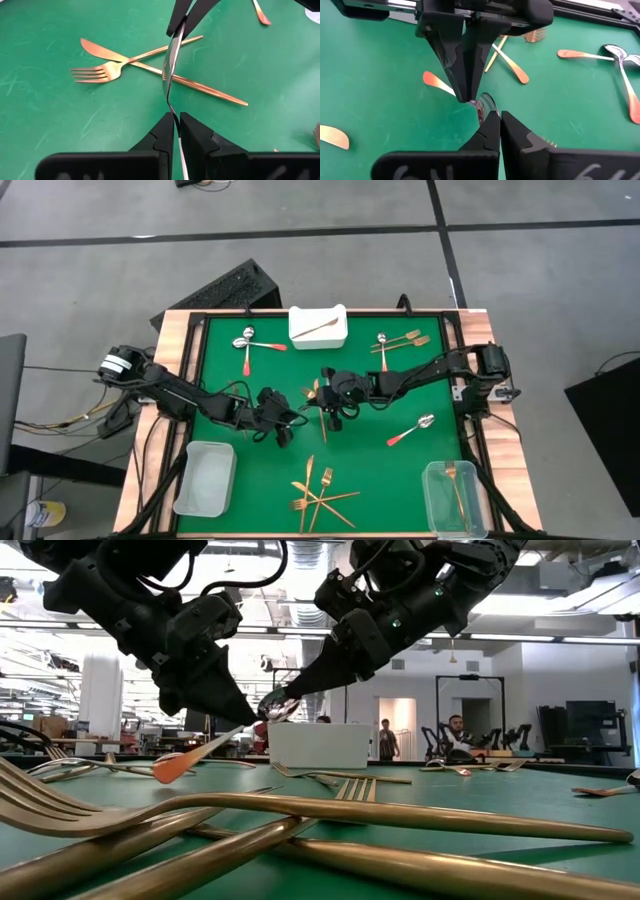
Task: Sort silverware by color (type)
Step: Put the orange spoon into the gray bin
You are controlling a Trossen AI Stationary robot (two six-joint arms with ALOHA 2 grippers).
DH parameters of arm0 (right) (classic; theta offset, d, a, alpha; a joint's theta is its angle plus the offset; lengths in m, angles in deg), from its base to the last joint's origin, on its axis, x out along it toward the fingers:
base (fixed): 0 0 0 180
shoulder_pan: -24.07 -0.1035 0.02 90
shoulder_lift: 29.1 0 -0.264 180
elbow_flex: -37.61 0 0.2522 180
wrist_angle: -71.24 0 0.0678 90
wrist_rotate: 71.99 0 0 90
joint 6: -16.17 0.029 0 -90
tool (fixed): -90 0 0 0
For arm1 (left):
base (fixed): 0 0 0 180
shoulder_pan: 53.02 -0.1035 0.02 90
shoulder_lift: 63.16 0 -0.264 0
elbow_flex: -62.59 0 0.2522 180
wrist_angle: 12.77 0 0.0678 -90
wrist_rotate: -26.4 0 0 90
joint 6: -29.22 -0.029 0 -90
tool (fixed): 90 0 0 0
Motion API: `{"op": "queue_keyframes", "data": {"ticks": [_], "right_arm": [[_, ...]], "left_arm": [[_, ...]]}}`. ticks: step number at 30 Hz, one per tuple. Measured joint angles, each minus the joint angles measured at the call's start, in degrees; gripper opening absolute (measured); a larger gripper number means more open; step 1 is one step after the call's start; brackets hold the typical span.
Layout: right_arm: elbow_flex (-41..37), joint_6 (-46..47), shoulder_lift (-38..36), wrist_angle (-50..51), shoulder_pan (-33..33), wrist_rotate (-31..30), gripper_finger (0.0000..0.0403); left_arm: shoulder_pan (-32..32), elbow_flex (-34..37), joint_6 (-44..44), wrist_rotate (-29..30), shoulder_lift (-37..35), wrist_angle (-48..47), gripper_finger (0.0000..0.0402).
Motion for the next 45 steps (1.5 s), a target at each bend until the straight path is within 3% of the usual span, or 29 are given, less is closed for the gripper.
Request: {"op": "queue_keyframes", "data": {"ticks": [16,22,27,30,34,39,45], "right_arm": [[0.1,-4.3,0.0,-2.9,-0.4,0.0,0.0017],[0.1,-5.1,0.0,-3.1,-0.4,0.0,0.0021],[0.1,-1.8,-0.1,-3.5,-0.4,-4.3,0.0061],[0.1,2.0,-2.1,-1.2,-0.4,-9.7,0.0091],[0.1,6.9,-5.9,6.7,-0.1,-16.4,0.012],[-3.0,9.4,-9.8,9.7,0.3,-16.9,0.0131],[-9.2,12.3,-14.2,9.3,0.2,-16.9,0.013]], "left_arm": [[0.0,0.0,-0.9,0.5,0.0,0.5,0.0073],[0.0,0.0,-1.2,0.9,0.0,0.1,0.0026],[-0.1,0.0,1.3,1.6,-1.6,-3.6,0.0002],[0.1,-1.0,8.0,3.0,-4.9,-12.3,0.0001],[2.0,-7.9,20.4,3.9,-10.3,-34.4,0.0],[8.6,-20.0,33.1,4.3,-13.1,-57.4,0.0],[22.0,-25.4,55.5,3.8,-13.4,-71.2,0.0]]}}
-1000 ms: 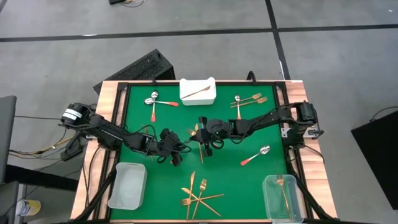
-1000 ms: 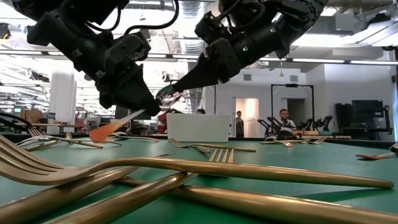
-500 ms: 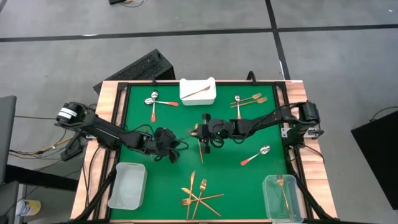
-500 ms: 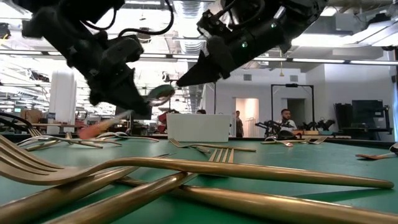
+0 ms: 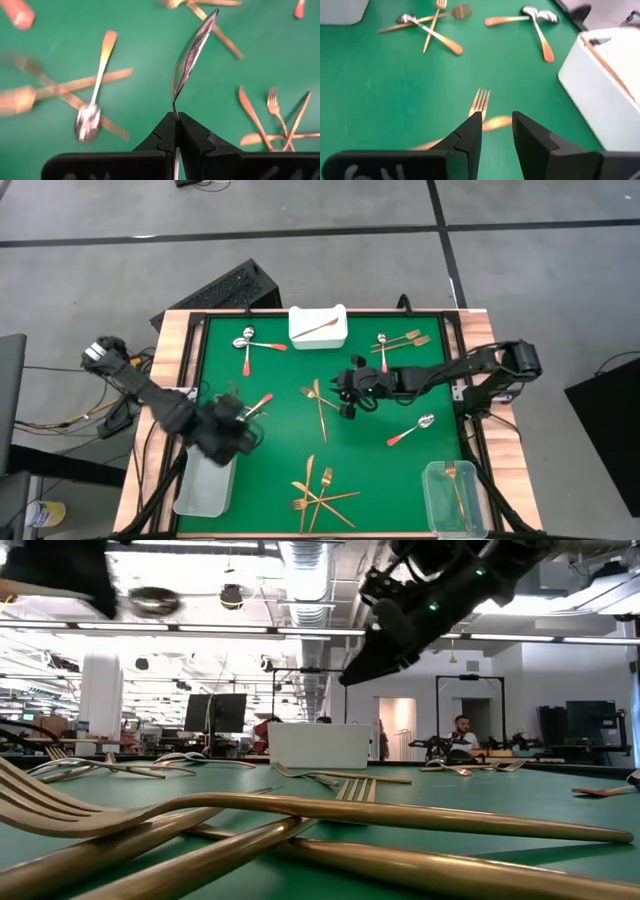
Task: Sort silverware by color (type)
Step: Put the orange spoon into the gray bin
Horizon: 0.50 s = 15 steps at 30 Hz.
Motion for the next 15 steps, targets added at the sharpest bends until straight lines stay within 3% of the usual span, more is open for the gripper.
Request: {"op": "queue_keyframes", "data": {"ticks": [4,9,15], "right_arm": [[-4.2,0.1,-1.3,-3.5,0.0,0.1,0.013],[-6.1,-0.9,-1.4,-5.4,0.0,0.2,0.013],[-6.1,-1.5,-1.3,-5.7,0.1,1.0,0.0131]], "left_arm": [[9.0,1.8,15.5,0.7,2.7,-2.7,0.0],[18.1,3.4,27.4,0.7,7.0,-6.0,0.0],[23.2,3.4,28.2,1.0,11.4,-6.4,0.0]]}}
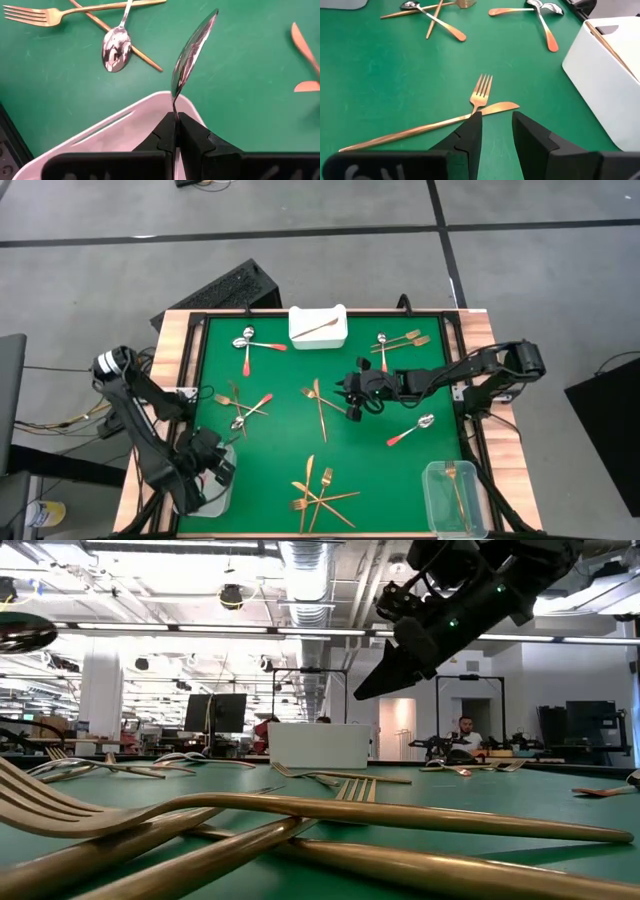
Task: Sort silverware by color (type)
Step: Put the orange spoon into the gray bin, then put the gold fork into the transparent bin
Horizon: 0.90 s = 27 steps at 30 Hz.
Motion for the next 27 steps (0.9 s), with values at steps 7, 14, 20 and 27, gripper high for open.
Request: {"op": "queue_keyframes", "data": {"ticks": [7,14,20,27], "right_arm": [[0.0,0.0,0.0,-0.2,1.1,0.2,0.0141],[0.0,0.9,0.0,-0.1,1.0,0.2,0.0156],[0.0,1.9,0.0,0.0,1.1,0.2,0.0168],[0.0,2.6,0.0,0.3,1.1,0.2,0.017]], "left_arm": [[0.3,0.0,0.0,-1.3,2.0,-0.3,0.0007],[-0.2,0.0,0.3,-1.8,1.9,-0.6,0.0064],[-3.4,-0.6,0.1,-1.3,1.0,-0.7,0.0117],[-6.3,-3.2,-3.6,5.0,-0.8,-3.7,0.0131]]}}
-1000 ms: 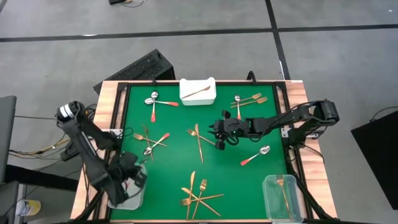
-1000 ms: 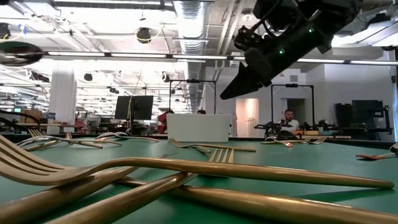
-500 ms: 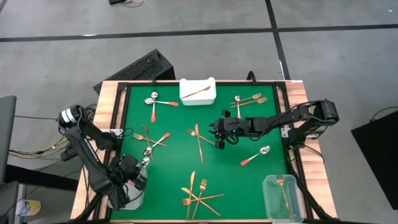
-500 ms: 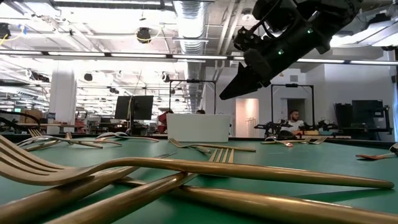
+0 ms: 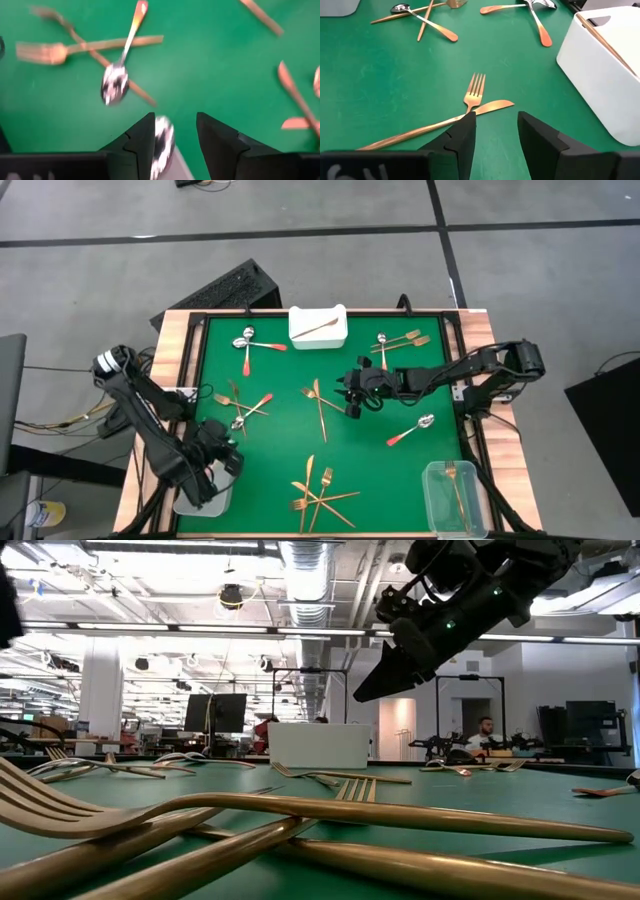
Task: Sort silverware by color (type)
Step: Put the gold fork into the transparent bin
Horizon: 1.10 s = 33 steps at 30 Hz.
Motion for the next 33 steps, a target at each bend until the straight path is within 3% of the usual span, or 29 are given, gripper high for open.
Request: {"op": "queue_keyframes", "data": {"ticks": [5,11,20,28,33], "right_arm": [[0.0,0.0,0.0,0.1,0.0,0.0,0.017],[0.0,0.0,0.0,0.1,0.0,0.0,0.017],[0.0,3.2,0.1,5.3,0.4,-0.2,0.0169],[0.0,10.0,-0.8,18.3,-2.4,-0.2,0.0169],[0.2,11.5,-2.5,21.4,-3.1,-0.2,0.0169]], "left_arm": [[-2.5,-0.7,-3.1,7.1,0.0,-1.2,0.0131],[-9.2,0.8,-5.6,5.3,0.0,3.3,0.0132],[-19.4,2.6,-32.7,7.1,0.9,25.9,0.0132],[-25.5,2.7,-46.8,6.6,0.9,31.7,0.0132],[-32.4,2.7,-55.6,2.9,0.9,28.9,0.0132]]}}
